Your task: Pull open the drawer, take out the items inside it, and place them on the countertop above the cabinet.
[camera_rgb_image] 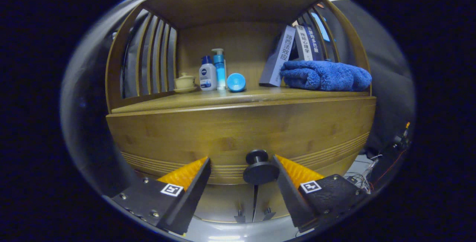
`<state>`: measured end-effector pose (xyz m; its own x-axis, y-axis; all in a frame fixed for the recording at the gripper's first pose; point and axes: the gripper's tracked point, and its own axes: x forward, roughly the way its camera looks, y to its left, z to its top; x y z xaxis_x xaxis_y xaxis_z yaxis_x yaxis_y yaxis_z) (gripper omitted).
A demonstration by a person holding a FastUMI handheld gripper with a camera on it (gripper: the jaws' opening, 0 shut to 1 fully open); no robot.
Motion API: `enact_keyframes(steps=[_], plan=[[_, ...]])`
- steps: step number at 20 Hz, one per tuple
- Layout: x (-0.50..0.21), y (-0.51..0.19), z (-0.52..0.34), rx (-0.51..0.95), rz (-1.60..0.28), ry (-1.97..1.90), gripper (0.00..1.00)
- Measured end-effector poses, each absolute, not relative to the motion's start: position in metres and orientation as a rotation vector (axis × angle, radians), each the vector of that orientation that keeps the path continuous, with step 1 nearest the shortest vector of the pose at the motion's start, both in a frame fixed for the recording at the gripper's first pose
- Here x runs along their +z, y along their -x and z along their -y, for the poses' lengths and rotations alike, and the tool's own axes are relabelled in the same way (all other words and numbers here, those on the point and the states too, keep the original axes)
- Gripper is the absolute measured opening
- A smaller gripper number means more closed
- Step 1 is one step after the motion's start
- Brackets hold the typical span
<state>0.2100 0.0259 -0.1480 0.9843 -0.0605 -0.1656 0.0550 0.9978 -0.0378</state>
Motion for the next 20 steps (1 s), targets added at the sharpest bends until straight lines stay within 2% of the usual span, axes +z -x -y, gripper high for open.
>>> enact_keyframes(steps=[7, 14, 20], plan=[[-0.079, -0.154, -0.034, -0.046, -0.124, 0.059, 0.99], [0.010, -0.059, -0.027, -0.038, -0.028, 0.064, 0.99], [0.051, 0.026, -0.005, -0.051, 0.013, 0.054, 0.99]])
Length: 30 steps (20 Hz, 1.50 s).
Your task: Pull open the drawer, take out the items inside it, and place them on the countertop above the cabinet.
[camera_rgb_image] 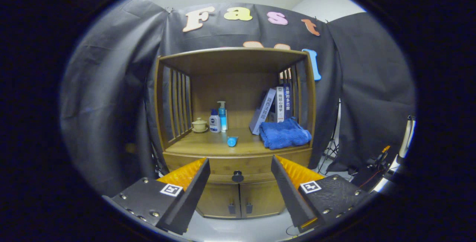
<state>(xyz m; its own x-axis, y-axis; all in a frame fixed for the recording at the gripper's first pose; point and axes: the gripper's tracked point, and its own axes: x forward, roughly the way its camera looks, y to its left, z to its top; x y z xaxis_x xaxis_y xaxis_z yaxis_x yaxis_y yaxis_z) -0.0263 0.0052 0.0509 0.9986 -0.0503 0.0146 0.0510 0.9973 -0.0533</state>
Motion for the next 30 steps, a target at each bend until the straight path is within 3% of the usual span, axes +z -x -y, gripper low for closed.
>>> enact_keyframes(steps=[3, 10, 17, 30], plan=[[0.062, 0.057, 0.010, -0.088, 0.050, 0.084, 0.99], [0.071, 0.097, 0.013, -0.021, 0.051, 0.025, 0.99], [0.060, 0.102, 0.009, 0.027, -0.015, -0.004, 0.99], [0.112, 0.097, -0.025, 0.085, 0.031, 0.037, 0.99]])
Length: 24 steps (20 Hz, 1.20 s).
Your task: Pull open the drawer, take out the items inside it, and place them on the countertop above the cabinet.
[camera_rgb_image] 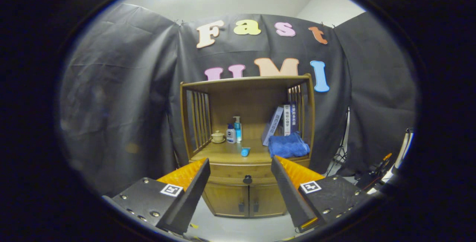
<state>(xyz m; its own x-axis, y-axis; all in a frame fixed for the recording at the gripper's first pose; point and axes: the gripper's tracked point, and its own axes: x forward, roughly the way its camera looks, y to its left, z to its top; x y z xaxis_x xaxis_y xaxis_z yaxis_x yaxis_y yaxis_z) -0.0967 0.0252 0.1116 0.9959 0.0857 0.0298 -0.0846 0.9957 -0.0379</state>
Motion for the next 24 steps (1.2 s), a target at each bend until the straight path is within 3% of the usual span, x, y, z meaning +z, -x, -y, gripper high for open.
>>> enact_keyframes(steps=[24], plan=[[0.119, 0.087, -0.017, 0.093, 0.015, 0.048, 0.99]])
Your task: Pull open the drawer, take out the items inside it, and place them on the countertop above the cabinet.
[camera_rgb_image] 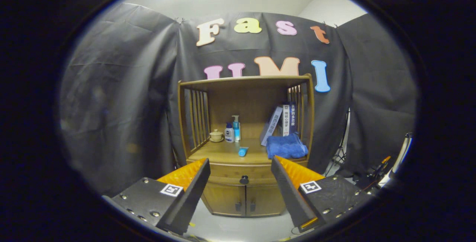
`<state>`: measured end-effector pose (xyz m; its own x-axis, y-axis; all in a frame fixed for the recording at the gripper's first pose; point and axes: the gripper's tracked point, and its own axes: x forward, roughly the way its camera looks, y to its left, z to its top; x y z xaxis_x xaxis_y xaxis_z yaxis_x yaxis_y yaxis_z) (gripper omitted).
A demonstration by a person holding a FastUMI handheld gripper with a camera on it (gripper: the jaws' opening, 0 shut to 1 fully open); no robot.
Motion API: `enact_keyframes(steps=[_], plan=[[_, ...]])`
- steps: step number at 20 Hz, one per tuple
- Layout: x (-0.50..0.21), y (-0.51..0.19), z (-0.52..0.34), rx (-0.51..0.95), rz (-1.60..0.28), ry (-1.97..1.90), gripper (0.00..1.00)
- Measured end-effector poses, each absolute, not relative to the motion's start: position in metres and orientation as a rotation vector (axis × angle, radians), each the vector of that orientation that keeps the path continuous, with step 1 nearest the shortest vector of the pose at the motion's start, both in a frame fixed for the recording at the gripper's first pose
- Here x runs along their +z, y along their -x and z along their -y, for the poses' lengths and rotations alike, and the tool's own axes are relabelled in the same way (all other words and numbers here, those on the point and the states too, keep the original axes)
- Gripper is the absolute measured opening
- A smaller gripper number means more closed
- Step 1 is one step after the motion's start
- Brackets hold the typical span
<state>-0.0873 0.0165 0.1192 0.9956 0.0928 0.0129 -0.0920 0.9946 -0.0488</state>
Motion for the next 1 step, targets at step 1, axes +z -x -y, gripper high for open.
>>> enact_keyframes(steps=[1], plan=[[0.1188, 0.0881, -0.0166, 0.089, 0.014, 0.047, 0.99]])
